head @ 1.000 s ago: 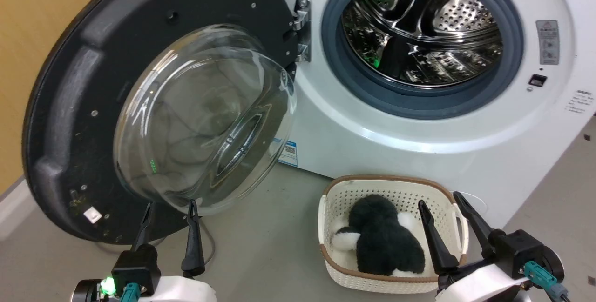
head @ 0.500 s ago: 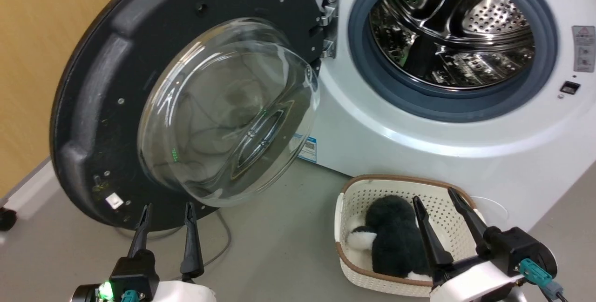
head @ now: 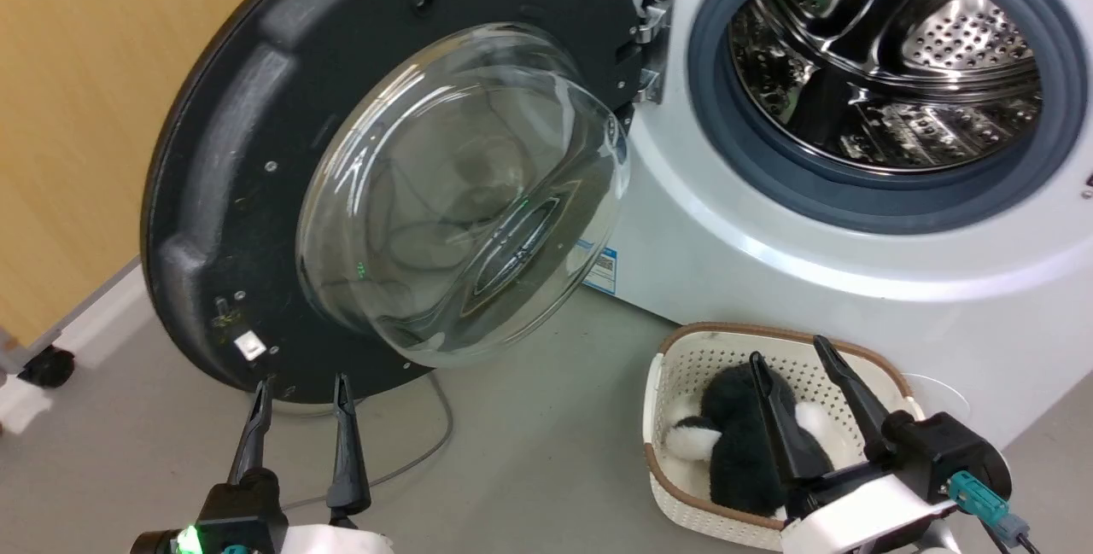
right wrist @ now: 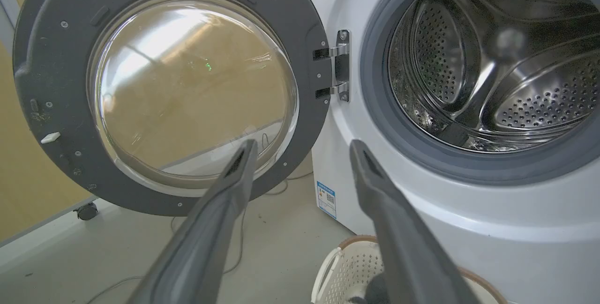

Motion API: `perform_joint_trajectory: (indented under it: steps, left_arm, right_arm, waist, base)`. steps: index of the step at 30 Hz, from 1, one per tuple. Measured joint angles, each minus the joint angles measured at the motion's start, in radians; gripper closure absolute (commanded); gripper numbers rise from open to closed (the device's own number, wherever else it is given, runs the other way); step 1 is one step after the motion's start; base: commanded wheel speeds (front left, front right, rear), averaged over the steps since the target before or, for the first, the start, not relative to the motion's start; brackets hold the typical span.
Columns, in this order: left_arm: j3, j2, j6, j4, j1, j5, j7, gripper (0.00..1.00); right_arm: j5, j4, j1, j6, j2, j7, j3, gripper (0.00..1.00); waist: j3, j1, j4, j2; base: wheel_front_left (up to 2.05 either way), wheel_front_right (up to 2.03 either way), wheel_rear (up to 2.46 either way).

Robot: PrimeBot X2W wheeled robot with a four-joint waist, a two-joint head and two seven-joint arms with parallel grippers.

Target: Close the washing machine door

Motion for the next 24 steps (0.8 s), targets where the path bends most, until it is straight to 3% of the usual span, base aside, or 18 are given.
perform_joint_trajectory:
  steps: [16,17,18,19,20,24]
  left_arm:
    - [-0.009,0.0,0.012,0.0,0.006,-0.011,-0.03,0.0]
    - [-0.012,0.0,0.011,-0.003,0.006,-0.021,-0.034,0.09]
    - [-0.014,0.0,0.005,-0.007,0.007,-0.04,-0.035,0.62]
    - [-0.015,0.0,0.003,-0.01,0.007,-0.048,-0.035,0.95]
    - [-0.017,0.0,-0.001,-0.013,0.007,-0.051,-0.035,1.0]
    - [-0.015,0.0,-0.013,-0.027,0.008,-0.052,-0.035,1.0]
  right_arm:
    - [0.019,0.018,-0.006,0.0,-0.002,-0.031,0.015,0.0]
    - [0.021,0.019,-0.006,0.0,-0.003,-0.031,0.016,0.0]
    - [0.024,0.02,-0.007,0.0,-0.003,-0.031,0.017,0.0]
    - [0.025,0.021,-0.007,0.0,-0.004,-0.031,0.018,0.0]
    - [0.025,0.021,-0.007,0.0,-0.005,-0.031,0.018,0.0]
    - [0.025,0.02,-0.008,0.0,-0.01,-0.035,0.018,0.0]
  waist:
    - [0.007,0.0,0.067,0.0]
    - [0.008,0.0,0.07,0.0]
    - [0.009,0.0,0.071,0.0]
    - [0.01,0.0,0.071,0.0]
    - [0.012,0.0,0.071,0.0]
    - [0.016,0.0,0.07,0.0]
  base:
    - [0.0,0.0,0.0]
    - [0.0,0.0,0.0]
    - [0.0,0.0,0.0]
    - [0.0,0.0,0.0]
    - [0.0,0.0,0.0]
    - [0.0,0.0,0.0]
